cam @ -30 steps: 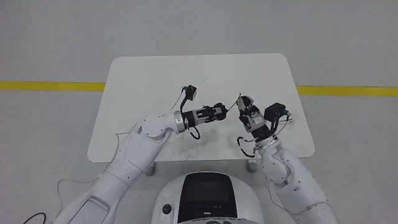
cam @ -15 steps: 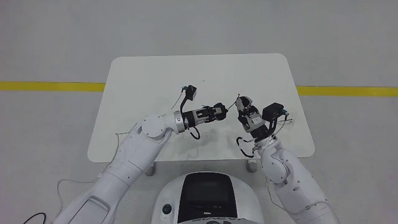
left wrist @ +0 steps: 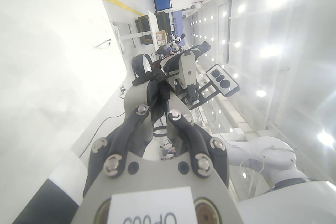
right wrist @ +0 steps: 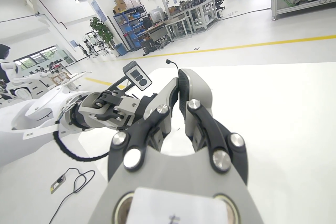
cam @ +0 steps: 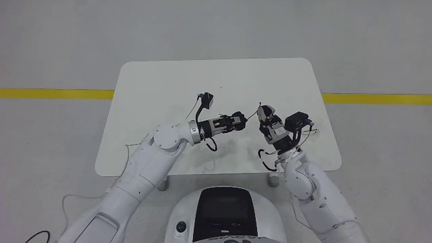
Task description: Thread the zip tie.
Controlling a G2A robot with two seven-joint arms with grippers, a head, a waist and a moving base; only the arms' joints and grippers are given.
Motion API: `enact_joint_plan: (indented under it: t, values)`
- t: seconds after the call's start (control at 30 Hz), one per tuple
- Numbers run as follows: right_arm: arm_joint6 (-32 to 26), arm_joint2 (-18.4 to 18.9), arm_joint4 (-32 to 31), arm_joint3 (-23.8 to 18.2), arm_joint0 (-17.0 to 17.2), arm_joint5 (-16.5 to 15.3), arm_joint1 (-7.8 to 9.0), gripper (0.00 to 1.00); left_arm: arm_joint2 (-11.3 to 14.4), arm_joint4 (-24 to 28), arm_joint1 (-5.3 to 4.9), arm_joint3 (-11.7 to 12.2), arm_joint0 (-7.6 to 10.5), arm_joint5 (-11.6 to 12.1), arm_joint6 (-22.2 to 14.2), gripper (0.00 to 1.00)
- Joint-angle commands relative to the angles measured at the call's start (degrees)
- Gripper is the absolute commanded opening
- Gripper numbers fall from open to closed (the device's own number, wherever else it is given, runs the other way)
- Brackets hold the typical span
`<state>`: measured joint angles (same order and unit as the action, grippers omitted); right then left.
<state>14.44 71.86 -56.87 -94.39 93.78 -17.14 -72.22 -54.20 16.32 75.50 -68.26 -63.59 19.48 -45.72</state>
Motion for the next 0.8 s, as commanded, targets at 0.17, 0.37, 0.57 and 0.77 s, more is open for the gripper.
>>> enact_joint_plan:
  t: [0.17, 0.37, 0.57, 0.77]
  values:
    - [-0.76, 0.41, -0.58, -0.29, 0.31, 0.17, 0.09, 0.0, 0.0, 0.0, 0.0, 0.0, 0.0, 0.0, 0.0, 0.0]
    - [-1.06, 0.2, -0.86, -0.01, -0.02, 0.27, 0.04, 0.0, 0.0, 0.0, 0.0, 0.0, 0.0, 0.0, 0.0, 0.0]
    - [-1.25, -0.28, -2.29, -0.02, -0.46, 1.12, -0.03, 0.0, 0.0, 0.0, 0.0, 0.0, 0.0, 0.0, 0.0, 0.0]
    - [-1.18, -0.55, -2.76, -0.27, -0.51, 1.29, -0.08, 0.0, 0.0, 0.0, 0.0, 0.0, 0.0, 0.0, 0.0, 0.0]
